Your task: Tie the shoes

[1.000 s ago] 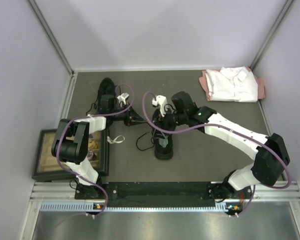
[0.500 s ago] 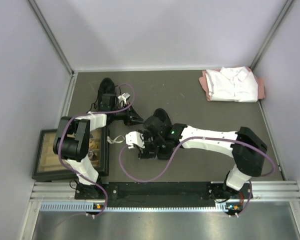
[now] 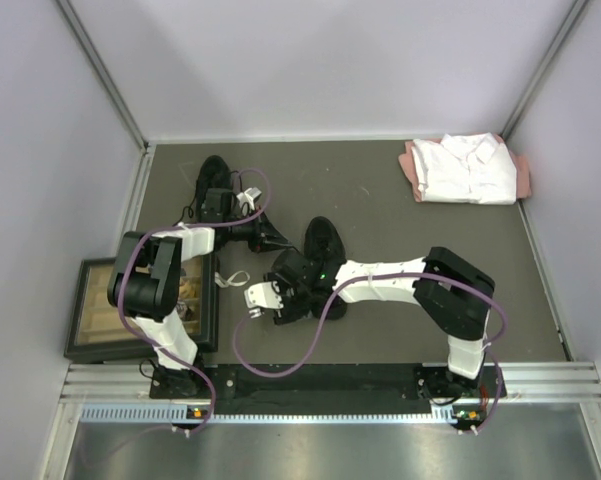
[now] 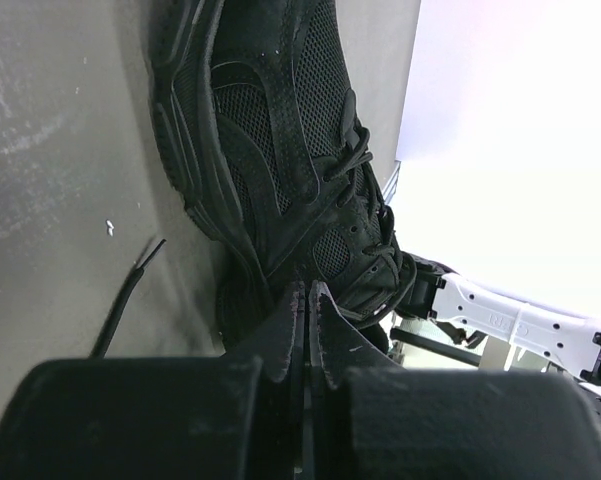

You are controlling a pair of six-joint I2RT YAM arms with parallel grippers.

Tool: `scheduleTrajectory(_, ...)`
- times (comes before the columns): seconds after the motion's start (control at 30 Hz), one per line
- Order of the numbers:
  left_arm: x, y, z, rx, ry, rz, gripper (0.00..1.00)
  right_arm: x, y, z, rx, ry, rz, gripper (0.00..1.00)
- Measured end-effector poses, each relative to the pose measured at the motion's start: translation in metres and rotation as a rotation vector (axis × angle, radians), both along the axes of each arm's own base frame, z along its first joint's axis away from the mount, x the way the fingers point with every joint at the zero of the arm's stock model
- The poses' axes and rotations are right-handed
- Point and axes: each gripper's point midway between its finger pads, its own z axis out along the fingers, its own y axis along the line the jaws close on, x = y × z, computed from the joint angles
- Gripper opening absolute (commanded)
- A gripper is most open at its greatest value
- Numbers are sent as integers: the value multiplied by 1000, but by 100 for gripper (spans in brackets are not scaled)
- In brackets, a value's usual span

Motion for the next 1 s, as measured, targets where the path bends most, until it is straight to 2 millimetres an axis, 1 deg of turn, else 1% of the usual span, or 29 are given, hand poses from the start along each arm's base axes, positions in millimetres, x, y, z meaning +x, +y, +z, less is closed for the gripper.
scheduleTrajectory(0.03, 0, 0, 0, 0, 1, 0, 0, 2, 2, 2, 6, -14, 1, 65)
scheduleTrajectory(0.07, 0, 0, -1, 1, 3, 1, 0, 3, 2, 2, 6, -20, 2, 60)
scheduleTrajectory(0.13, 2, 0, -3, 3, 7, 1, 0, 6, 2, 0, 2, -32, 3, 46)
scheduleTrajectory(0.17, 2, 0, -5, 5, 11, 2, 0, 7, 3, 0, 3, -40, 5, 26)
scheduleTrajectory(0.23, 2, 0, -6, 6, 13, 1, 0, 10, 3, -2, -3, -59, 10, 5)
scheduleTrajectory(0.27, 3, 0, -6, 6, 13, 1, 0, 11, 2, -3, -7, -62, 6, 0)
scheduleTrajectory(0.4, 5, 0, -3, 9, 1, -3, 0, 14, -1, -3, -18, -72, -14, 0)
scheduleTrajectory(0.5, 8, 0, -1, 27, -14, -10, 0, 11, -7, 5, -26, -54, -35, 0)
scheduleTrajectory(0.53, 9, 0, 0, 39, -20, -17, 0, 10, -9, 13, -25, -42, -47, 0)
scheduleTrajectory(0.6, 13, -1, 5, 64, -48, -31, 0, 11, -10, 39, 12, -10, -84, 0)
scheduleTrajectory(0.67, 20, -1, 11, 96, -89, -47, 0, 16, -11, 80, 97, 21, -132, 0)
scheduleTrajectory(0.73, 23, 0, 17, 118, -122, -62, 0, 28, -23, 129, 208, 50, -197, 0)
scheduleTrajectory(0.77, 24, 1, 18, 133, -135, -71, 0, 35, -31, 148, 250, 53, -231, 0)
scheduleTrajectory(0.8, 24, 3, 20, 148, -145, -78, 0, 47, -47, 174, 317, 59, -283, 0)
scheduleTrajectory(0.83, 24, 4, 21, 159, -155, -86, 0, 54, -61, 188, 352, 59, -321, 0)
scheduleTrajectory(0.9, 22, 8, 25, 198, -178, -108, 0, 70, -99, 215, 425, 58, -417, 0)
scheduleTrajectory(0.97, 21, 11, 29, 224, -205, -127, 0, 75, -127, 222, 457, 62, -480, 0)
scheduleTrajectory(1.0, 21, 14, 33, 243, -222, -137, 0, 73, -138, 219, 459, 76, -504, 0)
